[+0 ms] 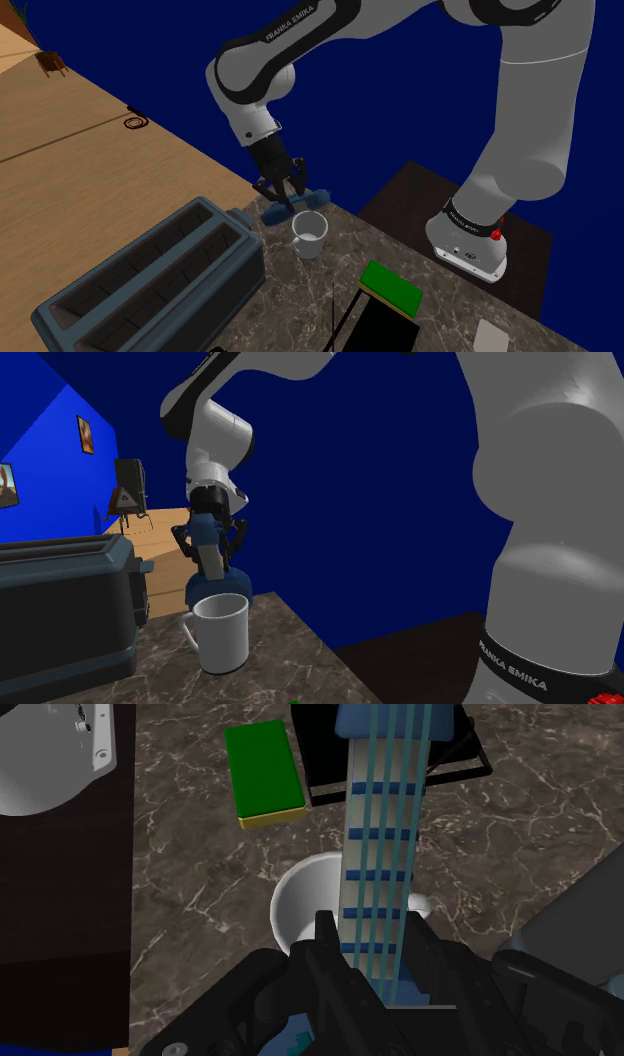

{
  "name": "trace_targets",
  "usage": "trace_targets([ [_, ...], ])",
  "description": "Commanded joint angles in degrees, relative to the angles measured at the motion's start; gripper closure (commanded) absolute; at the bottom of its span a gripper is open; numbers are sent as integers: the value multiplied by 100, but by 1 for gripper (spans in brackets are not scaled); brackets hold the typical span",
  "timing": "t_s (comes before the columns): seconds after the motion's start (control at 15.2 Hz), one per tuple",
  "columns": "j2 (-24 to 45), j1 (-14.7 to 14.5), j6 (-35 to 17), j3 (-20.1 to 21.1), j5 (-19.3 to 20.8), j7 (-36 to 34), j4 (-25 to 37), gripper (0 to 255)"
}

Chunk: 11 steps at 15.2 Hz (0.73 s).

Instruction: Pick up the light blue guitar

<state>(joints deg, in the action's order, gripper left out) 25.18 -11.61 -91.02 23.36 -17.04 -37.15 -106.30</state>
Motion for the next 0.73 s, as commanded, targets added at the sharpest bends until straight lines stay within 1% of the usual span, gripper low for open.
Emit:
trace_targets([
  [0.0, -97, 18, 102, 15, -30, -20, 12, 255],
  [0.66, -492, 95, 711, 73, -163, -169, 265, 255],
])
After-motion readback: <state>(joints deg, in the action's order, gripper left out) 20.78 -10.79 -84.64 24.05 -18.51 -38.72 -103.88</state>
